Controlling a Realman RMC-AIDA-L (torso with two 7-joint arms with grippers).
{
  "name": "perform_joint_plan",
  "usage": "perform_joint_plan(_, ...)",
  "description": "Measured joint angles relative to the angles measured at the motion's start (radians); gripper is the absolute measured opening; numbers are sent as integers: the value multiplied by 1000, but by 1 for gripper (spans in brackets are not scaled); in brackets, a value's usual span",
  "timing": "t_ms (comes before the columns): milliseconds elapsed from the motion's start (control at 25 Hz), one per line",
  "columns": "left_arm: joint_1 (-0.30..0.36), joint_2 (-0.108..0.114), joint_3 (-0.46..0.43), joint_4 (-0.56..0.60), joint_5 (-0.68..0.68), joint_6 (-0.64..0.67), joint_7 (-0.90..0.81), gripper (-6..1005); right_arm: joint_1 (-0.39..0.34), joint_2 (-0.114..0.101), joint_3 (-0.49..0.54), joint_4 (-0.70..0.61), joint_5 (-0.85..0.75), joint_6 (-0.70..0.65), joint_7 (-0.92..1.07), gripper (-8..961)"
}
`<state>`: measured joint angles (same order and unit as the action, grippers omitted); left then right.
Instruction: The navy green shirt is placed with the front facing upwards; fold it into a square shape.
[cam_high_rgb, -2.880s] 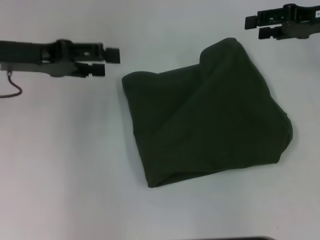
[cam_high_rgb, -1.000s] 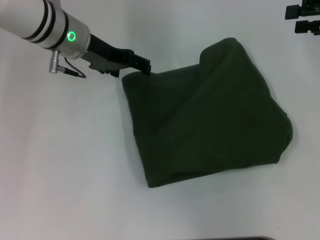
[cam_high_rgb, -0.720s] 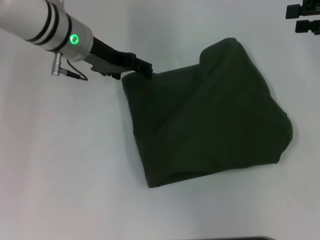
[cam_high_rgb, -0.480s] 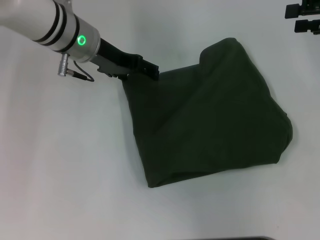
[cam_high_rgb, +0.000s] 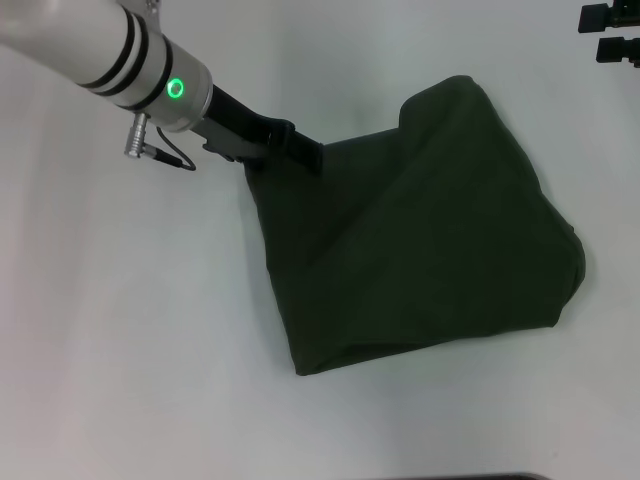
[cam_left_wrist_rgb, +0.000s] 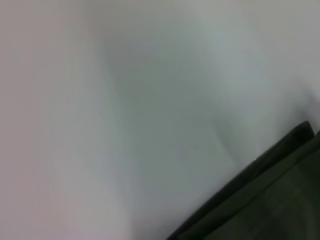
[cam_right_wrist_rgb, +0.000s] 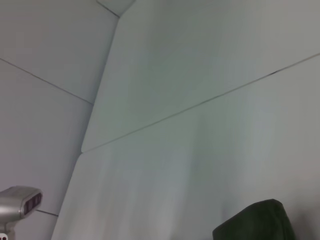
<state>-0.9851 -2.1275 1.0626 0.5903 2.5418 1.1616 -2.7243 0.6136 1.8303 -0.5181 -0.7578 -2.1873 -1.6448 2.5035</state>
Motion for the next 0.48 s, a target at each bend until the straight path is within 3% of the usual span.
perform_joint_plan(360, -11, 1, 24, 1, 1, 13, 4, 795, 1, 0, 0, 0, 1, -1, 0, 723)
perform_joint_plan(480, -13, 1, 25, 2, 1, 15, 4, 672, 0, -1, 2, 0, 1, -1, 0, 723)
